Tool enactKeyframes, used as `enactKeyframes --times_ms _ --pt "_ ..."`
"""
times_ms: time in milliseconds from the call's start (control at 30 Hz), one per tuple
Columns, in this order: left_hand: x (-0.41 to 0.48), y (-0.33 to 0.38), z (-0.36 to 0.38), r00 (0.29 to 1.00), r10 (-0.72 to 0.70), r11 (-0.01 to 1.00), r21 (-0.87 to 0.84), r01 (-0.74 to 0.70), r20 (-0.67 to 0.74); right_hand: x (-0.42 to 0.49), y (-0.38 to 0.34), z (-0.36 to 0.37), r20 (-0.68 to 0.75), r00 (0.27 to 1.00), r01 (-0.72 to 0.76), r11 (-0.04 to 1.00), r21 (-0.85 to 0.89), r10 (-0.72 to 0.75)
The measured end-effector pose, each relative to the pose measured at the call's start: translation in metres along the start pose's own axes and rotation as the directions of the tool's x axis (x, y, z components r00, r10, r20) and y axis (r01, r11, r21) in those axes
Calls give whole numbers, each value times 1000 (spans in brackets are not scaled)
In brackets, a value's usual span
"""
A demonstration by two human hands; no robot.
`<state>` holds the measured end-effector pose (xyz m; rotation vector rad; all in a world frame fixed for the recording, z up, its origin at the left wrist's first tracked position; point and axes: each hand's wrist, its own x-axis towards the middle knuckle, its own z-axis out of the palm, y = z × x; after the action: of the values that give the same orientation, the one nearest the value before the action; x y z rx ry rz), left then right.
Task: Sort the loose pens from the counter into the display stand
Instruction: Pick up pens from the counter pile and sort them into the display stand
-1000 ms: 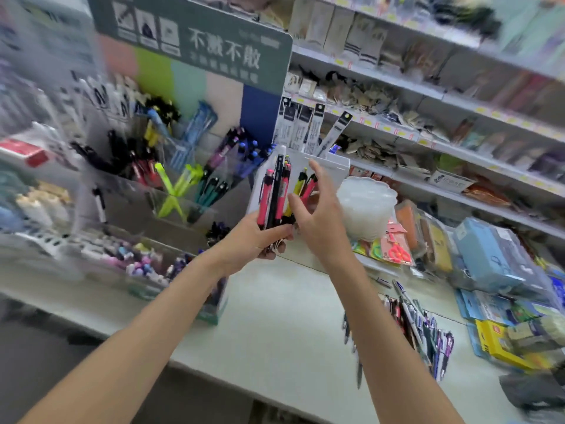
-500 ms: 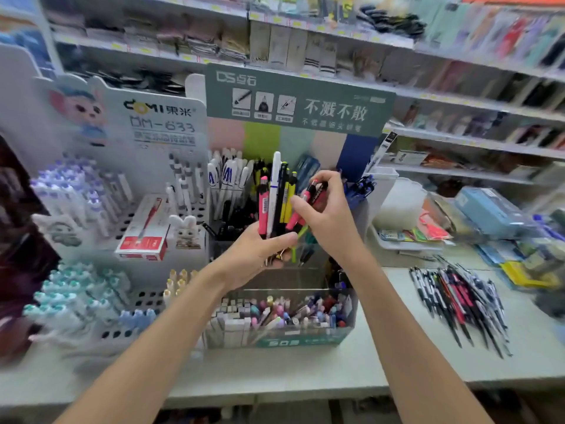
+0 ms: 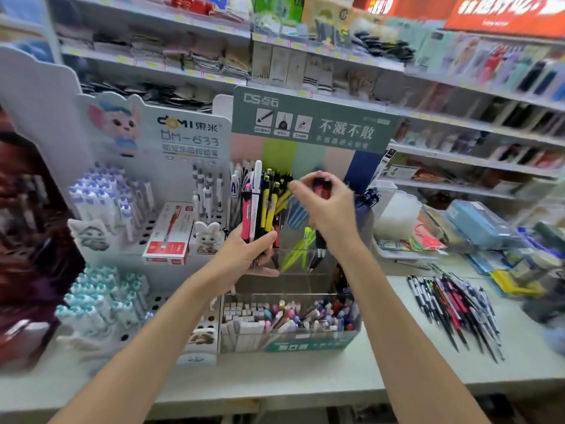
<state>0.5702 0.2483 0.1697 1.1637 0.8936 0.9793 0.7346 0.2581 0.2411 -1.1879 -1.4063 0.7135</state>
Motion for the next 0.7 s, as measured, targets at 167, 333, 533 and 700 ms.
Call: enactKeyframes --times_ms 167,333,533,700 --pt "4 4 16 950 187 975 165 -149 -249 -19 -5 52 100 988 144 932 -334 -117" --pt "3 3 6 972 143 990 24 -141 -189 -11 -4 51 146 979 176 950 -260 -142" --pt "1 3 -4 991 100 975 -189 -116 -94 -9 7 46 64 992 112 992 -64 -108" --pt "2 9 4 994 107 979 -173 -111 -33 -9 13 51 -92 991 99 994 53 -94"
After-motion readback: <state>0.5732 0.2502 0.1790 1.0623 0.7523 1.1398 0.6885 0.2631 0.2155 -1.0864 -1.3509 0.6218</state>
